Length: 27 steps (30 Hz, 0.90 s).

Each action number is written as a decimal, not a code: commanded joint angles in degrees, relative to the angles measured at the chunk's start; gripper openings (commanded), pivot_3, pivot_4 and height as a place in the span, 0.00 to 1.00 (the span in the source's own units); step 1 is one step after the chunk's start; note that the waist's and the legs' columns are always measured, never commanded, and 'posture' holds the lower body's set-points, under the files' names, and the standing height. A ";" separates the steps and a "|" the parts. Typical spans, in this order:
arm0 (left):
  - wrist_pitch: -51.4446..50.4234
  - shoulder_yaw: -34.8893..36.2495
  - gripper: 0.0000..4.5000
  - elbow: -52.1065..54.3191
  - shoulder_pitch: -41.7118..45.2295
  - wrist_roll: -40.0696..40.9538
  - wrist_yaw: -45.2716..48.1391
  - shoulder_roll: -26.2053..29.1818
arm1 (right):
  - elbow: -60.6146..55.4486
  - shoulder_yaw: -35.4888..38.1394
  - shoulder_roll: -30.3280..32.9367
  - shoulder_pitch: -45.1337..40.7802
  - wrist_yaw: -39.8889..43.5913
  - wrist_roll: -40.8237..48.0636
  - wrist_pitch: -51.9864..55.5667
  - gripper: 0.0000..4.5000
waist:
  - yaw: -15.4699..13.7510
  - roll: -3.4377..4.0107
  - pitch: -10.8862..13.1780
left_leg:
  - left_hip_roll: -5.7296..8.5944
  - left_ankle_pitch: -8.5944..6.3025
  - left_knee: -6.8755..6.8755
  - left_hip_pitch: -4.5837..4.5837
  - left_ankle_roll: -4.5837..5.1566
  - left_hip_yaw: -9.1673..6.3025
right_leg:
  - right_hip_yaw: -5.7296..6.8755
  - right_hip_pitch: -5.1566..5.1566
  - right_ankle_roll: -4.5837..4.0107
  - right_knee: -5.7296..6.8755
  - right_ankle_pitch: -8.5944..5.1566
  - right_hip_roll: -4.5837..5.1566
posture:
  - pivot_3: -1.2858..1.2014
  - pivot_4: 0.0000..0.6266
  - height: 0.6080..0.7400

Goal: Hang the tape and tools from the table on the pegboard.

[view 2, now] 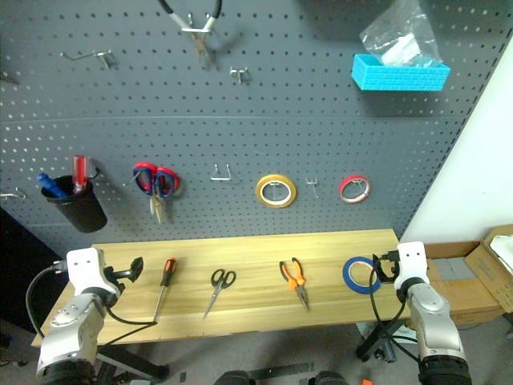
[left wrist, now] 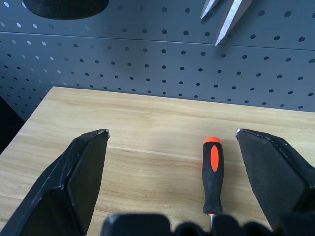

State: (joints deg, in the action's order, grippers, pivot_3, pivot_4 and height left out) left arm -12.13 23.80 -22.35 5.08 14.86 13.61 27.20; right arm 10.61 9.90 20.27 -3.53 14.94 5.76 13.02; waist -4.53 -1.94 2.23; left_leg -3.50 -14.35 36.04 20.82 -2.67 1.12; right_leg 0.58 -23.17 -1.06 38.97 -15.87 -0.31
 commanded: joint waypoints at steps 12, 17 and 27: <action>-4.55 -10.79 0.99 15.00 -1.32 1.50 11.55 -1.73 | -5.99 -5.04 3.81 -1.02 5.88 -1.98 1.68 1.00 | 0.10 0.05 0.46 | 0.02 0.00 0.01 0.00 0.00 0.01 | -0.02 0.01 0.00 0.00 0.00 -0.10 | 0.59 0.09 1.00; -6.00 -23.23 0.99 22.05 -1.35 -0.83 22.11 -0.49 | -7.85 -8.71 6.02 -2.82 10.42 -2.46 6.76 1.00 | 0.41 0.13 1.29 | 0.02 0.00 0.01 0.01 0.00 0.02 | -0.06 0.00 -0.03 0.00 -0.02 -0.19 | 0.58 0.12 1.00; 1.77 -39.01 0.99 11.47 12.87 -7.76 31.60 -6.77 | -3.80 -13.08 7.48 -11.46 16.52 -2.26 14.68 1.00 | 1.91 0.31 4.74 | 0.01 0.05 0.10 0.08 0.07 -0.16 | -0.22 0.04 -0.07 0.02 0.02 -0.54 | 0.56 0.28 1.00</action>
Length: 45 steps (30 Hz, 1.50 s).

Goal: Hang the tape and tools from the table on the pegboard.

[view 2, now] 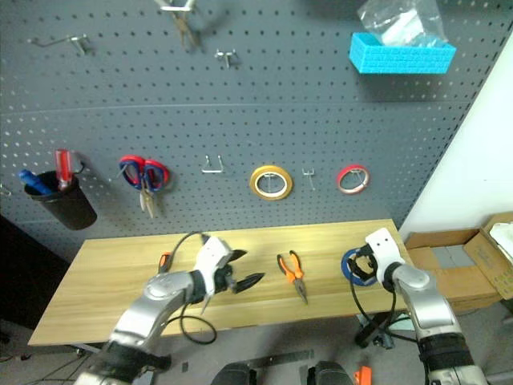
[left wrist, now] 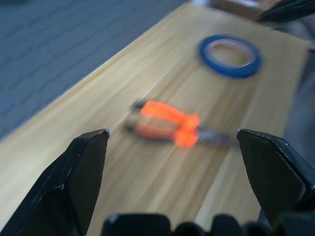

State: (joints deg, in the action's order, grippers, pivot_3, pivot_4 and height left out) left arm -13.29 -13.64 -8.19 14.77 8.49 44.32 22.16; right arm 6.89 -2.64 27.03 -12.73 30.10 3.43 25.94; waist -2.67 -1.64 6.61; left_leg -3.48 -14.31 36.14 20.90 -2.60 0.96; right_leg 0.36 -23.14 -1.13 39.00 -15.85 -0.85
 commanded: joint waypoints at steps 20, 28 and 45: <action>10.60 -5.04 0.99 -10.05 9.95 -4.60 6.68 -7.31 | -0.19 -4.48 0.21 -7.84 5.29 1.22 14.70 1.00 | 1.73 0.08 9.08 | -0.03 -0.01 0.17 0.97 -0.02 -0.33 | 0.16 -0.50 -0.04 -0.11 -0.08 0.05 | 0.54 0.54 1.00; 10.39 -5.27 0.99 -8.31 8.57 -4.83 6.99 -7.54 | 6.34 -5.16 0.38 -9.62 6.30 0.40 12.86 1.00 | 1.70 0.01 11.25 | -0.04 0.00 0.23 1.11 -0.04 -0.34 | 0.18 -0.69 -0.01 -0.07 -0.07 0.22 | 0.55 0.59 1.00; 9.65 -4.59 1.00 -5.35 6.77 -4.54 6.38 -6.56 | 14.99 -2.52 -1.15 -14.14 6.31 1.75 16.24 0.57 | 1.53 -0.08 11.75 | -0.11 0.02 0.25 1.18 -0.13 -0.28 | 0.14 -0.75 0.24 -0.13 0.01 0.48 | 0.55 0.57 1.00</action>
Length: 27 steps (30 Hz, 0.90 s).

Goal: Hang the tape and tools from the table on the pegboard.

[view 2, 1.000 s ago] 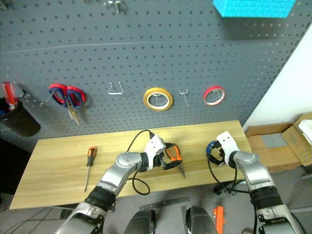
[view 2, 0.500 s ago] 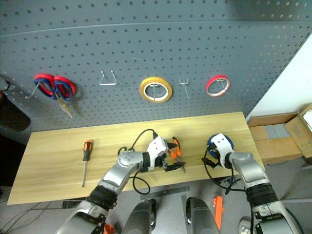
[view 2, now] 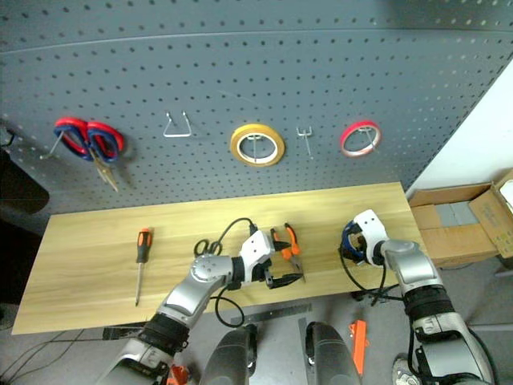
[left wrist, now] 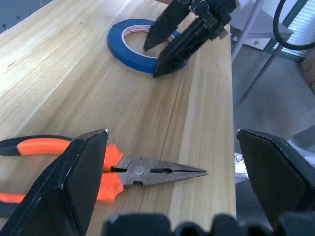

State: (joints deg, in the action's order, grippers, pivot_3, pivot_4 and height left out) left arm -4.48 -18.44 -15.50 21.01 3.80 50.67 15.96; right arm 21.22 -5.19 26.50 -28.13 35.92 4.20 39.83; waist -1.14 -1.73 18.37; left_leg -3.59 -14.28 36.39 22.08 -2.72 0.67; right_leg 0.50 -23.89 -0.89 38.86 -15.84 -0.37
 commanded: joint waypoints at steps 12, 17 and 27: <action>-0.22 4.23 1.00 6.81 -1.46 3.45 -1.57 -0.09 | -15.80 -5.44 3.28 10.35 1.05 -3.60 -4.03 0.08 | -0.09 0.02 -0.01 | 0.01 -0.01 0.00 0.43 -0.08 -0.06 | 0.08 -0.32 0.07 -0.03 -0.01 0.04 | 0.55 0.52 1.00; -11.30 10.44 1.00 20.91 -8.15 12.09 -3.74 1.37 | -34.23 -9.20 9.95 20.43 -2.36 -12.24 -16.25 0.08 | 0.20 0.10 -0.01 | 0.01 0.07 0.00 0.81 -0.82 -0.19 | -0.03 -0.56 0.33 -0.03 -0.17 0.06 | 0.54 0.49 1.00; -44.91 33.31 1.00 47.62 -15.53 47.12 -11.74 13.37 | -51.20 -6.18 14.05 28.25 -14.12 -29.36 -28.45 0.08 | 0.11 0.09 -0.04 | 0.10 0.15 0.41 0.87 -1.10 -0.39 | 0.11 -0.47 0.47 0.02 -0.24 0.21 | 0.55 0.41 1.00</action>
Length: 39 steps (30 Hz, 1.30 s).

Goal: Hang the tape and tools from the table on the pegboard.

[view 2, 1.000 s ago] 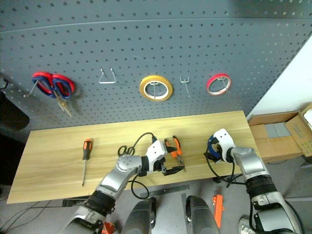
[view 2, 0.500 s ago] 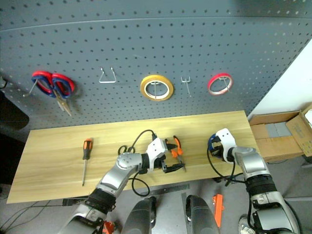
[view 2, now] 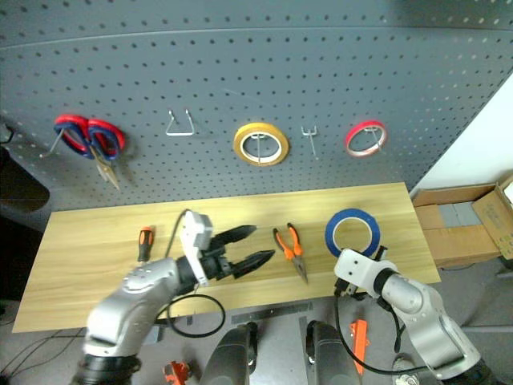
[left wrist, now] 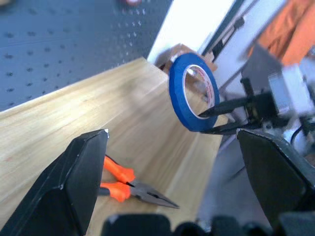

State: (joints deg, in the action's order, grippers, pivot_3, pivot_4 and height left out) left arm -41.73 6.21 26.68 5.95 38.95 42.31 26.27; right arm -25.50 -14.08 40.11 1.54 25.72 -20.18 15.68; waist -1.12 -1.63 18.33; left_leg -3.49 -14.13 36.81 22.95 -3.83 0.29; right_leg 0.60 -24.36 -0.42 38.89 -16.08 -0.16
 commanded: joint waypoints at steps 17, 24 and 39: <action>-10.57 10.20 1.00 3.80 3.96 25.98 -15.22 6.18 | 21.27 0.03 -0.61 -23.72 -12.00 -13.41 -31.40 0.08 | -0.36 -0.58 -1.11 | 0.02 0.19 0.20 -0.05 -0.12 -0.15 | 0.09 0.19 -0.05 0.09 0.19 -0.02 | 0.56 0.34 1.00; -9.15 8.46 1.00 4.30 2.88 24.47 -14.45 6.34 | 32.60 -0.40 -0.41 -31.54 -15.44 -15.36 -40.13 0.08 | -0.32 -0.59 -1.11 | 0.00 0.21 0.19 -0.04 -0.14 -0.15 | 0.10 0.18 -0.38 0.11 0.38 -0.01 | 0.57 0.35 1.00; -8.85 8.63 1.00 4.58 2.58 24.63 -14.52 6.81 | 42.26 -0.13 -5.28 -35.71 -2.45 -2.84 -40.45 0.52 | -0.38 -0.59 -1.11 | -0.01 0.22 0.24 -0.06 -0.11 -0.16 | 0.11 0.20 -0.47 0.18 0.44 0.03 | 0.57 0.37 1.00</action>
State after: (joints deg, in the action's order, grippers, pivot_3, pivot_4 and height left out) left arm -51.85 14.27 29.21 8.89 62.87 27.11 32.47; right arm 18.06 -16.39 34.82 -33.99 22.70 -25.09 -25.70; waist -1.50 -2.22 17.22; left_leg -3.50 -13.90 37.05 22.89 -3.93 0.12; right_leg 0.73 -24.15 -0.91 39.07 -15.62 -0.14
